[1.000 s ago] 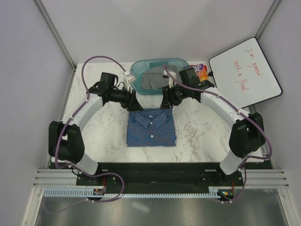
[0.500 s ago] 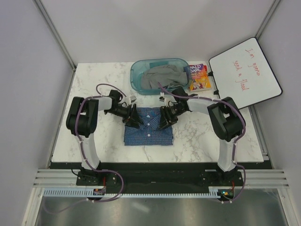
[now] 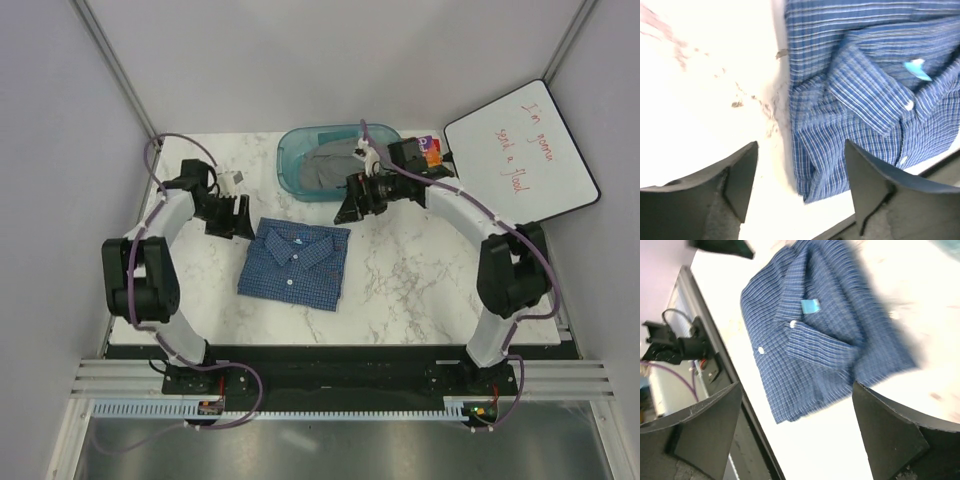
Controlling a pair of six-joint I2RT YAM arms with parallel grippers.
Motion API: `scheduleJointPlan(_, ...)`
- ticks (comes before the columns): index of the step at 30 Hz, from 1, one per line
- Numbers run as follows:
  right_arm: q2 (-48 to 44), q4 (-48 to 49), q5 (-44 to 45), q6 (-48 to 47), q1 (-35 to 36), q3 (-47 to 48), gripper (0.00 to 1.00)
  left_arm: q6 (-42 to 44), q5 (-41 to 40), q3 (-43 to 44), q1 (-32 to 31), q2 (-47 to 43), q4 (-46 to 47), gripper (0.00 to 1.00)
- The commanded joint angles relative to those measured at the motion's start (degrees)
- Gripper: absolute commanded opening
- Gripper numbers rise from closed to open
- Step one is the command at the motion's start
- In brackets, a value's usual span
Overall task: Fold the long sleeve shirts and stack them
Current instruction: Neatly place the folded shirt to the corner
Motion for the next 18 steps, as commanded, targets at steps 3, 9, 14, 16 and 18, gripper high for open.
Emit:
scheduleJointPlan(3,-10.03,-7.46,7.92,-6.96,-2.48,-2.13,0.98,5.95,-13.40,-2.63,-15.79,-15.33,1.20,0.81)
scheduleJointPlan(9,-12.76,-7.03,10.31,-8.28,-2.48,-5.74,0.98,1.12,-20.26,-3.52,-28.99,-9.46,5.16,0.82)
scheduleJointPlan(14,-13.38,-7.38,11.54,-8.63,-2.56,-5.57,0.98,-1.18,-28.18,-0.09,-31.29,2.83,5.43,0.80)
scheduleJointPlan(16,-13.64,-7.82,12.15,-9.07,-2.65,-5.66,0.98,-1.44,-29.92,-0.62,-30.42,4.87,4.56,0.79)
scheduleJointPlan(18,-13.64,-7.82,12.42,-9.16,-2.83,-5.92,0.98,-1.44,-30.64,-1.58,-27.97,6.89,3.50,0.79)
